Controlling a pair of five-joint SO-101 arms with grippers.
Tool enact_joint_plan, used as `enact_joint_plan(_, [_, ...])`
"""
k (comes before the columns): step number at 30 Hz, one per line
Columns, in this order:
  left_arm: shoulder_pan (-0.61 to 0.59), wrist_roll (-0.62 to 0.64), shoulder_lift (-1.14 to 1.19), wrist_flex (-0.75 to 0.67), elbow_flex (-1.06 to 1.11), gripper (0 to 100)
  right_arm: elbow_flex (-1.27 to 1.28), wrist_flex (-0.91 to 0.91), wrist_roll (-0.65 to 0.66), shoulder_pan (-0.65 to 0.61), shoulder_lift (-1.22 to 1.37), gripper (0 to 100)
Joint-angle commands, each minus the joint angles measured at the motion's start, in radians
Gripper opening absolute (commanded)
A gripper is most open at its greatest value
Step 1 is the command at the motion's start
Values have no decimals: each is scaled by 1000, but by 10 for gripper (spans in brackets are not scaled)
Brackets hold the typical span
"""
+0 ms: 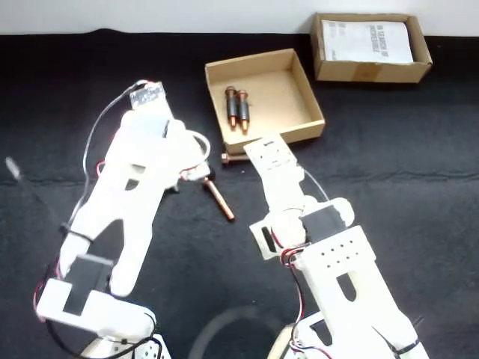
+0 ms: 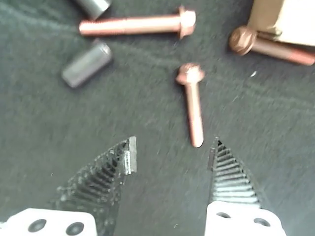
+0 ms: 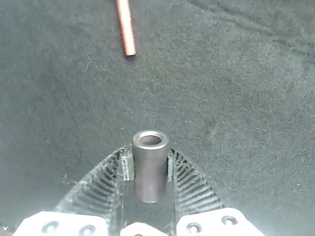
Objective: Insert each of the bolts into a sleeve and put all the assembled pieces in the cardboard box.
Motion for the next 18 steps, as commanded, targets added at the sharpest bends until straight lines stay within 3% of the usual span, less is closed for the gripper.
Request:
enact_joint_plan(1, [25,12,64,-3,-111,245,-2,-50,0,30,-28,6])
enact_joint_plan(11, [62,41,309,5,-314,245,150,-153,2,44,-38,6])
enact_joint_plan(18, [64,63,483,117,-504,245,151,-153,2,44,-38,6])
